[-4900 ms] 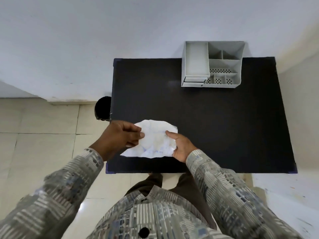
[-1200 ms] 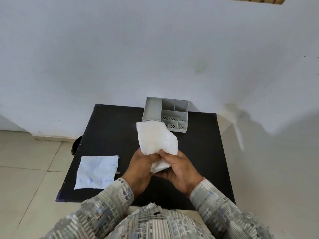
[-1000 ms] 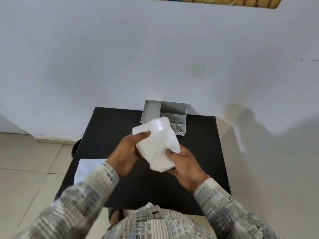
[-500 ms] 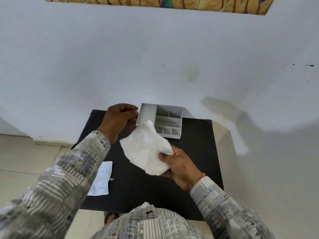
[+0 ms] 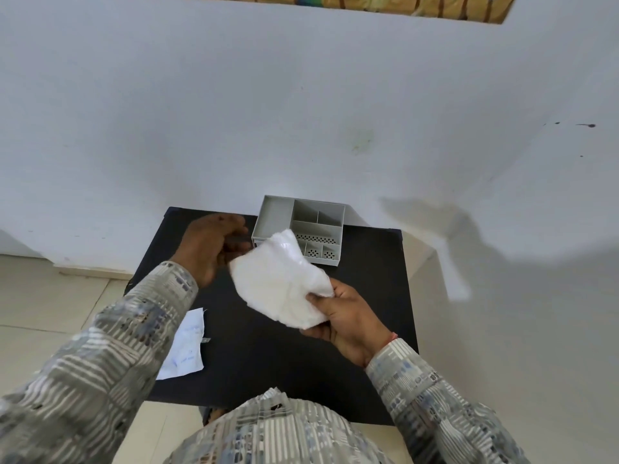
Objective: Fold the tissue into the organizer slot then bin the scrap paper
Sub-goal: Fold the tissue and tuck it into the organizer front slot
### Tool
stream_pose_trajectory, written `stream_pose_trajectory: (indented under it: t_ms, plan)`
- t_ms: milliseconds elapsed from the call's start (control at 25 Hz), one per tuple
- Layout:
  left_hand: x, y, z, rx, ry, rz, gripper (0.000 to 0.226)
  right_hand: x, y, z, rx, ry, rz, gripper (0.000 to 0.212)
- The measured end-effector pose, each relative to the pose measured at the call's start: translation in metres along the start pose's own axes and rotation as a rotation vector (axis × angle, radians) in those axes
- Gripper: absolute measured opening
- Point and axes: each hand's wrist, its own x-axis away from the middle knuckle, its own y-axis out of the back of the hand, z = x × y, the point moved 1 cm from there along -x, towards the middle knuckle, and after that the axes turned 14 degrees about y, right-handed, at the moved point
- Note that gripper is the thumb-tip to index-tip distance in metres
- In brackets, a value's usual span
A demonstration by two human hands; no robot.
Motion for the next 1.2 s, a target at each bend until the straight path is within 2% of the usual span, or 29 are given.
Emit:
stream_pose_trajectory:
  t_ms: [80, 120, 200, 240, 280, 360, 400, 440, 560, 600, 640, 760, 960, 1000, 1040, 1160, 1200]
  plan:
    - [0.01, -0.011, 0.015, 0.175, 0.126, 0.074, 0.047, -0.004, -0.002, 0.001, -0.108, -0.015, -0.094, 0.024]
    - [0.019, -0.018, 0.025, 0.156, 0.199, 0.15, 0.056, -0.007, -0.004, 0.002, -0.169, -0.007, -0.133, 0.025]
    - [0.043, -0.035, 0.045, 0.073, 0.276, 0.302, 0.052, -0.012, -0.008, -0.001, -0.218, 0.042, -0.191, 0.027]
    - [0.051, -0.044, 0.053, 0.035, 0.264, 0.331, 0.045, -0.014, -0.012, -0.005, -0.148, 0.095, -0.214, 0.029]
    - [0.053, -0.051, 0.061, -0.007, 0.219, 0.3, 0.04, -0.015, -0.014, -0.009, 0.03, 0.18, -0.234, 0.03]
    - [0.049, -0.058, 0.07, -0.086, 0.117, 0.144, 0.042, -0.019, -0.014, -0.018, 0.501, 0.358, -0.208, 0.034]
    - [0.047, -0.056, 0.07, -0.123, 0.086, 0.093, 0.044, -0.019, -0.016, -0.021, 0.598, 0.381, -0.178, 0.035]
    - [0.045, -0.053, 0.07, -0.15, 0.066, 0.093, 0.046, -0.019, -0.016, -0.022, 0.589, 0.378, -0.147, 0.037]
    - [0.04, -0.038, 0.064, -0.313, 0.097, 0.226, 0.049, -0.023, -0.014, -0.018, -0.092, 0.157, -0.134, 0.037]
    - [0.039, -0.035, 0.063, -0.414, 0.107, 0.255, 0.048, -0.026, -0.013, -0.017, -0.176, 0.11, -0.144, 0.034]
    - [0.038, -0.032, 0.064, -0.512, 0.099, 0.268, 0.047, -0.033, -0.011, -0.018, -0.074, 0.103, -0.169, 0.032]
    - [0.031, -0.027, 0.067, -0.658, 0.088, 0.245, 0.053, -0.048, -0.013, -0.022, 0.459, 0.166, -0.217, 0.029]
    - [0.023, -0.025, 0.063, -0.807, 0.004, 0.174, 0.065, -0.06, -0.041, -0.021, 0.835, 0.394, -0.194, 0.031]
    - [0.02, -0.023, 0.062, -0.788, -0.016, 0.149, 0.067, -0.063, -0.046, -0.021, 0.805, 0.39, -0.2, 0.03]
    - [0.016, -0.017, 0.061, -0.737, -0.014, 0.13, 0.069, -0.068, -0.049, -0.021, 0.647, 0.338, -0.207, 0.028]
    - [0.0, 0.009, 0.056, -0.431, 0.09, 0.185, 0.071, -0.075, -0.047, -0.019, -0.098, 0.157, -0.137, 0.036]
    - [-0.006, 0.019, 0.054, -0.303, 0.127, 0.244, 0.071, -0.076, -0.046, -0.018, -0.23, 0.12, -0.086, 0.04]
